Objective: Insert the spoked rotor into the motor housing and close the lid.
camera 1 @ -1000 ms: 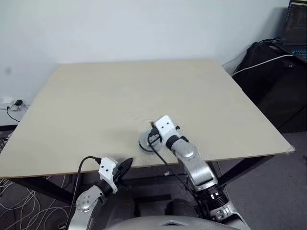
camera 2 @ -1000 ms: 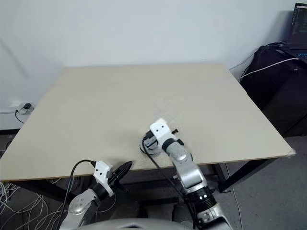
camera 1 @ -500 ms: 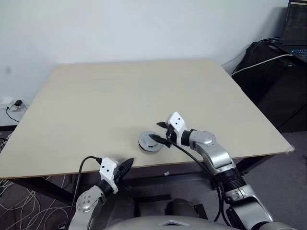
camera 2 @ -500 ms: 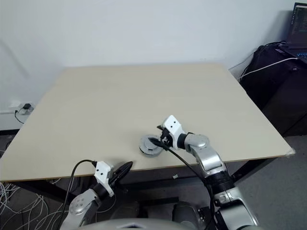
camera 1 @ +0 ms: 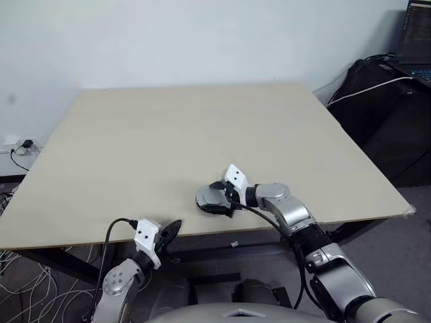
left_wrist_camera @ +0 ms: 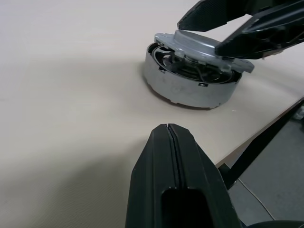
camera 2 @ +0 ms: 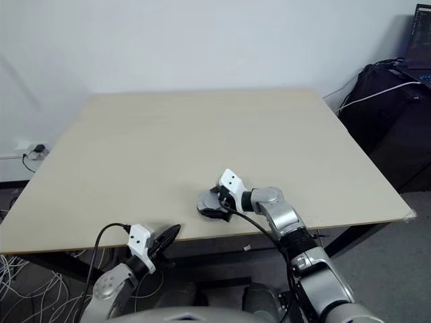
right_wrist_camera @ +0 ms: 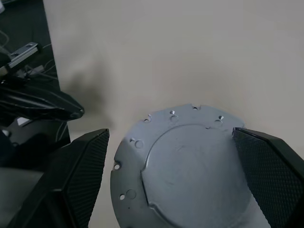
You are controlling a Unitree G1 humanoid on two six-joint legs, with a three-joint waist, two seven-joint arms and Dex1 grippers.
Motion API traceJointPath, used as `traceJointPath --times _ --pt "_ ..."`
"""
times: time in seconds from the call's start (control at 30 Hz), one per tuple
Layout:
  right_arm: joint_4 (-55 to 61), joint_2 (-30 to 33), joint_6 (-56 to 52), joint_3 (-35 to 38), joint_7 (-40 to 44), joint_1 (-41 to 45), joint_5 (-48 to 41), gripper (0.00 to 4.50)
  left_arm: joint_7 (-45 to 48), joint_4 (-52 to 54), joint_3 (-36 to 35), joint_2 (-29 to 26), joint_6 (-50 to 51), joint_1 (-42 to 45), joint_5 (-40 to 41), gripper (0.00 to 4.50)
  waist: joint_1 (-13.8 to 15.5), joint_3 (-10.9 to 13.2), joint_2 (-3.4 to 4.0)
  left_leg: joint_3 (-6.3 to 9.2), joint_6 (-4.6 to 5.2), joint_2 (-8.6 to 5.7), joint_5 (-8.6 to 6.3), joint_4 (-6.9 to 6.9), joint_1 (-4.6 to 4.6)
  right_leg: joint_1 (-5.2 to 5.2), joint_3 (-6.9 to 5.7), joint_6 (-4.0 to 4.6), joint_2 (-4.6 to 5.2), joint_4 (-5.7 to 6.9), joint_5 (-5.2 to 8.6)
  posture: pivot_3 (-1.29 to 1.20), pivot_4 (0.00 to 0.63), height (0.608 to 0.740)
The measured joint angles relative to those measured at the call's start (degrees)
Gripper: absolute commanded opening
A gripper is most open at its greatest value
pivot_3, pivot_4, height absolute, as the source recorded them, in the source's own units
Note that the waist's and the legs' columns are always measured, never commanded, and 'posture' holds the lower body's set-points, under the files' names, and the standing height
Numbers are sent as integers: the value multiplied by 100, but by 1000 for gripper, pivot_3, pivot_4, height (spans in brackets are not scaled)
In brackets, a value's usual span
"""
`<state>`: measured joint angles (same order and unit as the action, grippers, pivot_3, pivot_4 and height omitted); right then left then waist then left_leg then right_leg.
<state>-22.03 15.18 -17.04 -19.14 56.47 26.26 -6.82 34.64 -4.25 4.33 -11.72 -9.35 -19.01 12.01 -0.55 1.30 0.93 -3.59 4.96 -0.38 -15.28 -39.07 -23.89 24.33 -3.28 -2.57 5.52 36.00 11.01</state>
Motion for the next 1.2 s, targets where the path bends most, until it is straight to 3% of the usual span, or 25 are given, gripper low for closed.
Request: traceJointPath --times 0.9,1.03,1.2 --pt "-623 56 276 -51 108 273 337 4467 10 -55 -148 25 0 56 4 0 -2 -2 1 0 -1 2 -1 1 0 3 5 1 11 1 -1 0 0 740" --pt "-627 50 271 -40 103 272 337 3300 10 -55 -149 25 0 56 26 0 -3 -1 1 0 -1 2 -1 1 0 4 6 1 11 1 -1 0 0 740" --pt "-625 8 267 -2 43 242 323 3294 18 -55 -149 25 1 55 36 0 -3 -1 1 0 -1 2 -1 1 0 5 6 1 11 1 -1 0 0 740"
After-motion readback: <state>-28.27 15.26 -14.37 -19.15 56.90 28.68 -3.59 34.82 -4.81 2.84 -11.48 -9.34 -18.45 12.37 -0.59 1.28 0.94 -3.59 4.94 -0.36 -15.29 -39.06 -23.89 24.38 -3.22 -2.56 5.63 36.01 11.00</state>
